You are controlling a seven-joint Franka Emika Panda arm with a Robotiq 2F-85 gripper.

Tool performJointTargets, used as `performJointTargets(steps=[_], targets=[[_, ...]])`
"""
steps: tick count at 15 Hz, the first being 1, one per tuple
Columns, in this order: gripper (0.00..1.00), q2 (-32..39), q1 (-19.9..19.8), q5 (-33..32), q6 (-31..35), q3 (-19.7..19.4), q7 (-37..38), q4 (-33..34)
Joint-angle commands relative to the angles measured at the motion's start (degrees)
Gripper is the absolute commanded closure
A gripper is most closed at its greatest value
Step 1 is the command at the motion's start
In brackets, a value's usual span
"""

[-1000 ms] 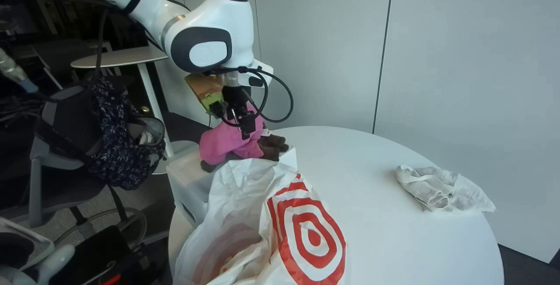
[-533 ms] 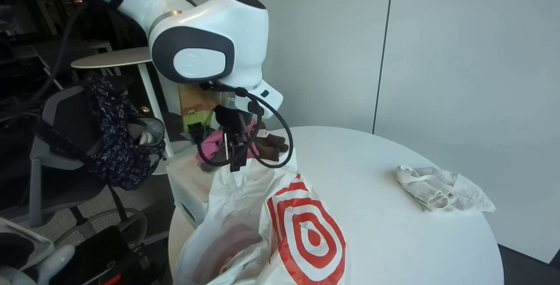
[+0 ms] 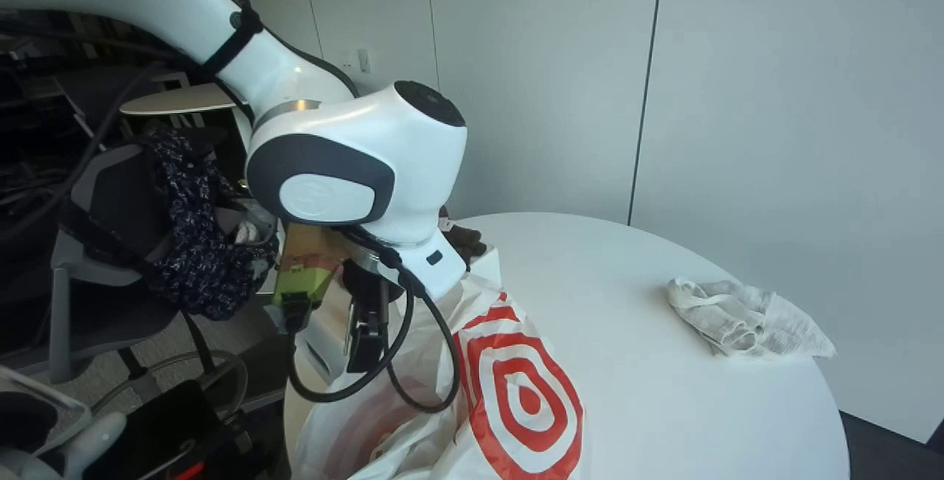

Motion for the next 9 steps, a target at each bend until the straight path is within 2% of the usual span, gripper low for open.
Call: performJointTargets(steps=[1, 6, 8, 9], targets=[[0.00, 7.2, 0.1, 0.5, 5.7, 0.4, -0.9, 0.2], [0.00, 19.7, 0.9, -6.6, 25.5, 1.2, 4.3, 3.2], [0.00, 24.0, 1.6, -8.3, 33.1, 0.9, 6.4, 4.7], [0.00, 26.0, 1.5, -7.0, 35.9, 1.4, 6.7, 5.8]])
